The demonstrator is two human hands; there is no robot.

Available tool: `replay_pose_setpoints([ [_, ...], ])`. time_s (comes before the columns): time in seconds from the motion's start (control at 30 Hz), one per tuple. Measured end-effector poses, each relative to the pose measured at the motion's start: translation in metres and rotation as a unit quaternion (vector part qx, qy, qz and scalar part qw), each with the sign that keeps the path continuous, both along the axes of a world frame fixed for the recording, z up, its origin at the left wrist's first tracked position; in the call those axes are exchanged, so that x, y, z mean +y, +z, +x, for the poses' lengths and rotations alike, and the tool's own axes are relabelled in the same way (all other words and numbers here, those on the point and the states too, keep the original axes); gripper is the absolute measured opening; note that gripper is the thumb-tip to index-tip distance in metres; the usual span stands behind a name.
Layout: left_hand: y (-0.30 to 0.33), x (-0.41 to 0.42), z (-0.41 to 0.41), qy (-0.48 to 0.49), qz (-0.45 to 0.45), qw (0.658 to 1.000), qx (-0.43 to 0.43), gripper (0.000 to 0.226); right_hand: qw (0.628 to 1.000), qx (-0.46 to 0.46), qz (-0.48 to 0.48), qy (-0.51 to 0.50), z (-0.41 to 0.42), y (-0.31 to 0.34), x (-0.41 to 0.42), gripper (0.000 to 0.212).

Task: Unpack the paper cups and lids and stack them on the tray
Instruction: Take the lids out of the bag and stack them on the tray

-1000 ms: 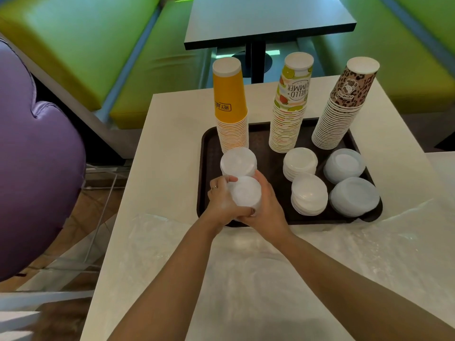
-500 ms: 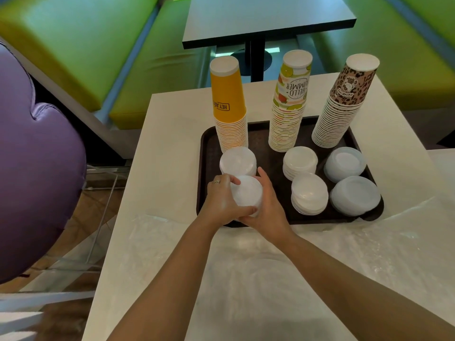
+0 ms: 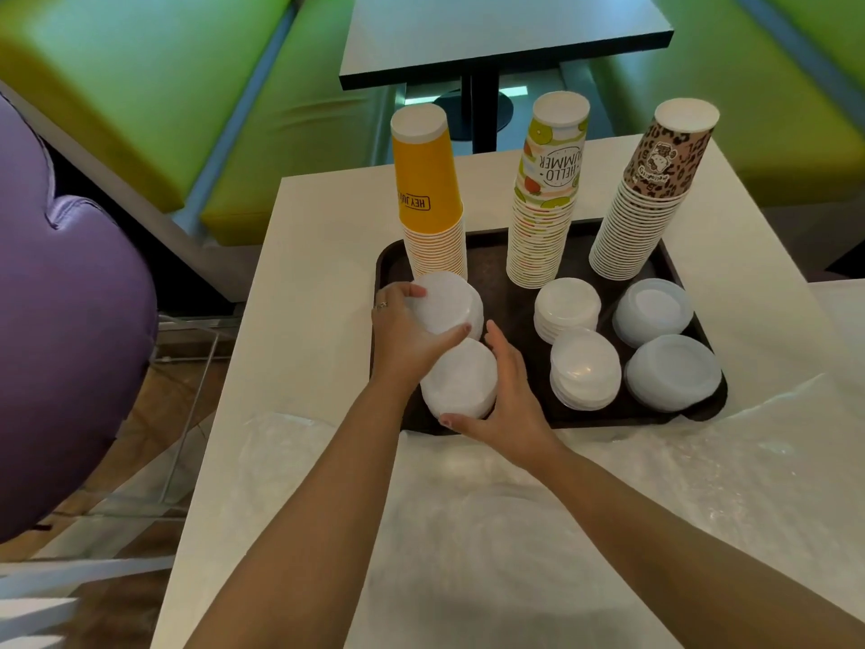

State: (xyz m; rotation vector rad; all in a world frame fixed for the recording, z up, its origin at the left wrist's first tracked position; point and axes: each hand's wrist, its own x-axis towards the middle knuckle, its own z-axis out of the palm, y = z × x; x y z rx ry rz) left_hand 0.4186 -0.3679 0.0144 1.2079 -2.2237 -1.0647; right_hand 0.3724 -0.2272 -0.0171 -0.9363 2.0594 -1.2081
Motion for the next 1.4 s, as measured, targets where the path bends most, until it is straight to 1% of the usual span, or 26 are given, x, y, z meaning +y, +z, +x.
replay_pose_setpoints([
  [0.07, -0.007, -0.004, -0.009, 0.008, 0.000, 1.000, -0.010, 0.073, 1.000, -0.004, -0.001, 0.014, -0.003, -0.001, 0.006, 0.101],
  [0.13, -0.014, -0.007, -0.015, 0.011, 0.003, 1.000, -0.013, 0.073, 1.000, -0.012, -0.017, 0.009, -0.006, -0.003, 0.011, 0.086],
  [0.2, -0.020, -0.009, -0.018, 0.012, 0.001, 1.000, -0.010, 0.073, 0.998, -0.031, -0.043, -0.028, -0.010, -0.004, 0.012, 0.072],
  [0.27, -0.023, -0.010, -0.020, 0.009, 0.006, 1.000, -0.007, 0.073, 0.995, -0.049, -0.061, -0.066, -0.016, -0.004, 0.008, 0.063],
  [0.37, -0.026, -0.011, -0.021, -0.006, 0.018, 1.000, -0.006, 0.073, 0.991, -0.094, -0.056, -0.079, -0.030, 0.006, -0.007, 0.053],
  [0.43, -0.028, -0.012, -0.021, -0.014, 0.027, 0.999, -0.010, 0.073, 0.991, -0.109, -0.025, -0.073, -0.042, 0.012, -0.020, 0.049],
  [0.53, -0.028, -0.012, -0.020, -0.004, 0.051, 0.999, 0.006, 0.073, 0.990, -0.129, 0.027, -0.049, -0.053, 0.016, -0.035, 0.050],
  [0.63, -0.027, -0.012, -0.020, 0.000, 0.075, 0.997, 0.015, 0.067, 0.985, -0.160, 0.041, -0.056, -0.054, 0.017, -0.040, 0.049],
  [0.73, -0.021, -0.011, -0.021, 0.015, 0.094, 0.995, 0.021, 0.063, 0.984, -0.161, 0.045, -0.064, -0.050, 0.019, -0.041, 0.050],
  [0.8, -0.011, -0.005, -0.017, 0.046, 0.074, 0.995, 0.047, 0.056, 0.988, -0.137, 0.032, -0.067, -0.047, 0.020, -0.037, 0.050],
  [0.87, 0.005, 0.010, -0.006, 0.048, 0.008, 0.994, 0.094, 0.040, 0.991, -0.115, -0.005, -0.074, -0.044, 0.019, -0.029, 0.049],
  [0.93, 0.022, 0.036, 0.014, -0.017, -0.048, 0.989, 0.136, 0.022, 0.990, -0.106, -0.048, -0.086, -0.042, 0.018, -0.017, 0.044],
  [0.97, 0.029, 0.052, 0.028, -0.079, -0.053, 0.984, 0.148, 0.016, 0.989, -0.099, -0.060, -0.087, -0.041, 0.017, -0.010, 0.042],
  [1.0, 0.035, 0.067, 0.043, -0.160, -0.039, 0.975, 0.150, 0.013, 0.990, -0.091, -0.066, -0.087, -0.041, 0.017, -0.004, 0.039],
  [1.03, 0.040, 0.081, 0.058, -0.252, -0.015, 0.959, 0.131, 0.016, 0.990, -0.089, -0.069, -0.089, -0.041, 0.016, 0.002, 0.038],
  [1.07, 0.042, 0.094, 0.071, -0.344, 0.010, 0.935, 0.087, 0.020, 0.989, -0.089, -0.069, -0.093, -0.041, 0.015, 0.008, 0.037],
  [1.1, 0.041, 0.106, 0.081, -0.428, 0.021, 0.903, 0.022, 0.023, 0.989, -0.087, -0.065, -0.099, -0.041, 0.014, 0.014, 0.037],
  [1.13, 0.036, 0.116, 0.089, -0.499, 0.011, 0.866, -0.041, 0.028, 0.989, -0.083, -0.060, -0.103, -0.040, 0.014, 0.020, 0.037],
  [1.17, 0.028, 0.122, 0.096, -0.550, -0.015, 0.830, -0.096, 0.037, 0.990, -0.080, -0.056, -0.106, -0.038, 0.015, 0.025, 0.038],
  [1.23, 0.010, 0.130, 0.106, -0.598, -0.047, 0.775, -0.201, 0.062, 0.989, -0.085, -0.052, -0.105, -0.033, 0.017, 0.036, 0.038],
  [1.27, 0.001, 0.131, 0.109, -0.605, -0.071, 0.754, -0.246, 0.070, 0.989, -0.090, -0.052, -0.102, -0.030, 0.019, 0.041, 0.038],
  [1.3, -0.005, 0.133, 0.111, -0.606, -0.111, 0.738, -0.276, 0.070, 0.990, -0.091, -0.053, -0.097, -0.026, 0.021, 0.047, 0.038],
  [1.33, -0.010, 0.135, 0.112, -0.595, -0.159, 0.733, -0.289, 0.060, 0.990, -0.090, -0.052, -0.094, -0.023, 0.024, 0.052, 0.038],
  [1.37, -0.012, 0.136, 0.113, -0.575, -0.197, 0.741, -0.286, 0.043, 0.990, -0.088, -0.051, -0.094, -0.020, 0.027, 0.058, 0.037],
  [1.4, -0.013, 0.137, 0.115, -0.545, -0.211, 0.767, -0.265, 0.027, 0.990, -0.086, -0.052, -0.095, -0.018, 0.030, 0.065, 0.037],
])
